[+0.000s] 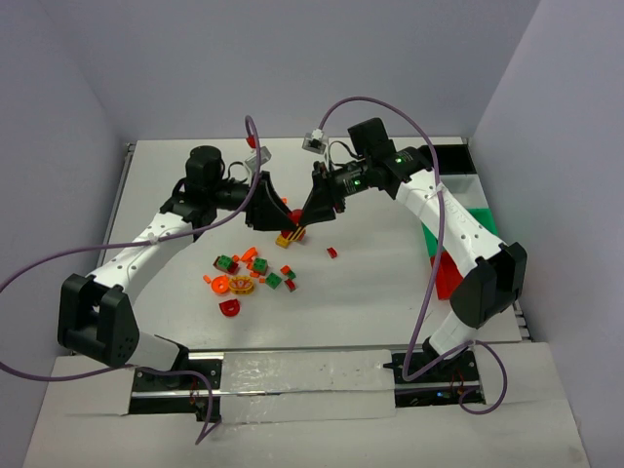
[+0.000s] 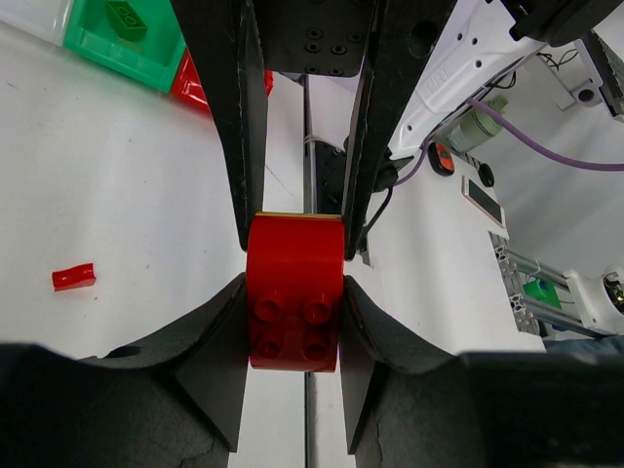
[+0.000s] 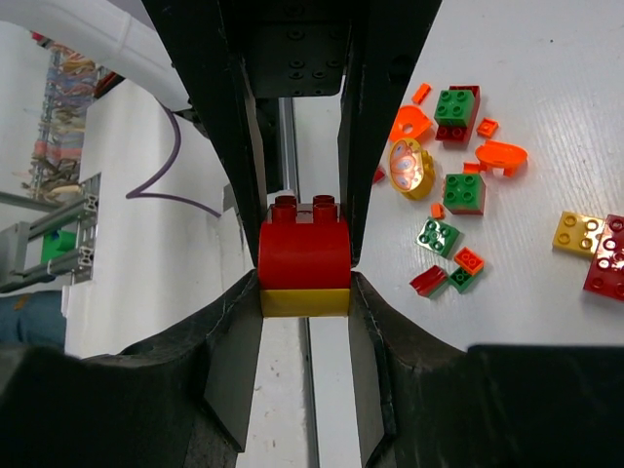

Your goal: Sort the legos into containers by color

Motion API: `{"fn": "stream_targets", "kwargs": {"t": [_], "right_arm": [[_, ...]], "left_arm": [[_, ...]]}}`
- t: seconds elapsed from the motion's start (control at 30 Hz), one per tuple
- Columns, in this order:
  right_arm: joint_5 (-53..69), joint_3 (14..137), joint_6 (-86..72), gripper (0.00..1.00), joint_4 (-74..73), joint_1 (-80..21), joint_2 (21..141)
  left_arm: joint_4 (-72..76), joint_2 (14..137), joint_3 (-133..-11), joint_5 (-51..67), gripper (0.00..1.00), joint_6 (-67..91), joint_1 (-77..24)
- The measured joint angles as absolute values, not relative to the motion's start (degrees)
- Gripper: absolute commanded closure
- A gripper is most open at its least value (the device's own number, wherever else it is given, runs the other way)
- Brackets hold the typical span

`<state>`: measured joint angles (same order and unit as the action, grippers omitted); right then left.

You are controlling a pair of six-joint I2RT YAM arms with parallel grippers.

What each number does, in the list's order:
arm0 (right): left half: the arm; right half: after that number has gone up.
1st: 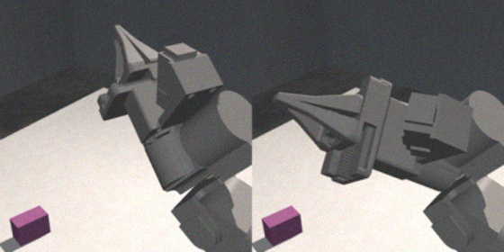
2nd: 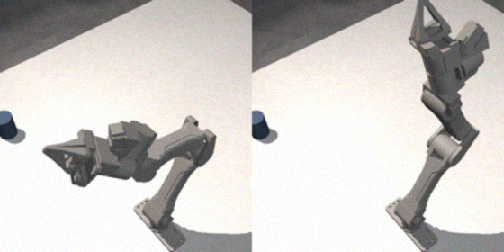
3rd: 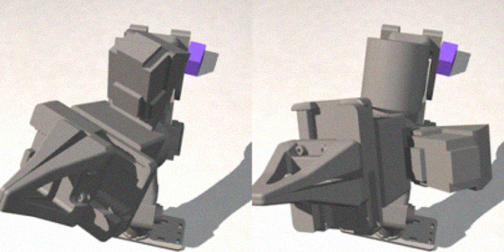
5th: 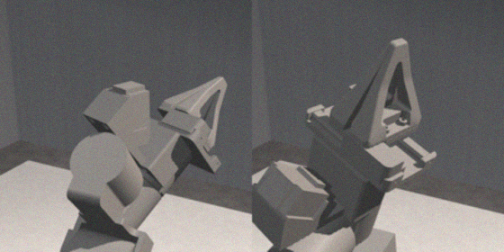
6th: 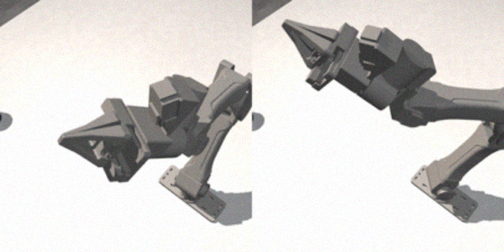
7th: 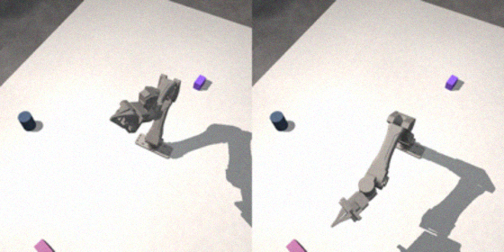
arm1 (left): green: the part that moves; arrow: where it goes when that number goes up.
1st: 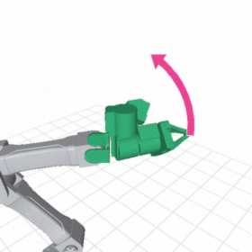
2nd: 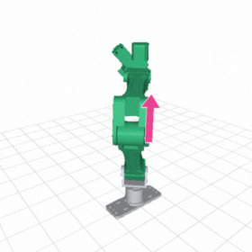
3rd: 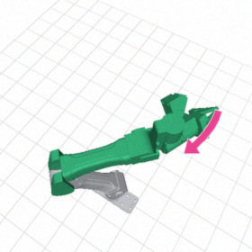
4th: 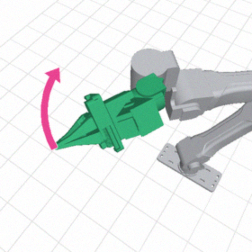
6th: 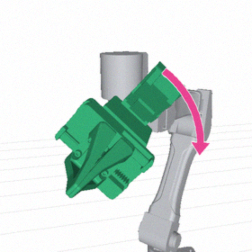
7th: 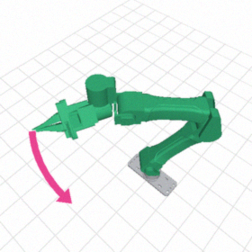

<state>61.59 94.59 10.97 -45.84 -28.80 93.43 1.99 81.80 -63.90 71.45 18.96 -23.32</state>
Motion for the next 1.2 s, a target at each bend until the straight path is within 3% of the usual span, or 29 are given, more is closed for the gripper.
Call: {"fn": "stream_targets", "kwargs": {"t": [0.3,0.53,0.83,1.07,1.13,1.17,1.2], "right_arm": [[60.94,94.58,13.06,1.00,-47.62,-28.94,93.43],[60.05,94.54,14.25,1.00,-49.28,-29.03,93.43],[59.98,94.54,14.07,1.00,-49.36,-29.10,93.43],[60.20,94.56,13.29,1.00,-49.44,-29.10,93.43],[60.11,94.56,13.11,0.98,-49.51,-29.10,93.43],[60.15,94.56,13.02,0.93,-49.50,-29.10,93.43],[60.16,94.56,12.92,0.78,-49.50,-29.10,93.43]], "left_arm": [[1.54,81.80,-63.91,71.38,0.47,19.20,-23.42],[1.43,81.80,-64.25,71.34,0.51,19.26,-23.16],[0.66,81.80,-64.36,71.20,0.46,19.03,-23.16],[0.23,81.80,-64.55,71.33,0.71,18.35,-23.15],[0.17,81.80,-64.63,71.55,0.91,18.18,-23.16],[-0.03,81.80,-64.71,71.61,0.98,17.99,-23.16],[-0.32,81.80,-64.82,71.68,1.00,17.81,-23.16]]}}
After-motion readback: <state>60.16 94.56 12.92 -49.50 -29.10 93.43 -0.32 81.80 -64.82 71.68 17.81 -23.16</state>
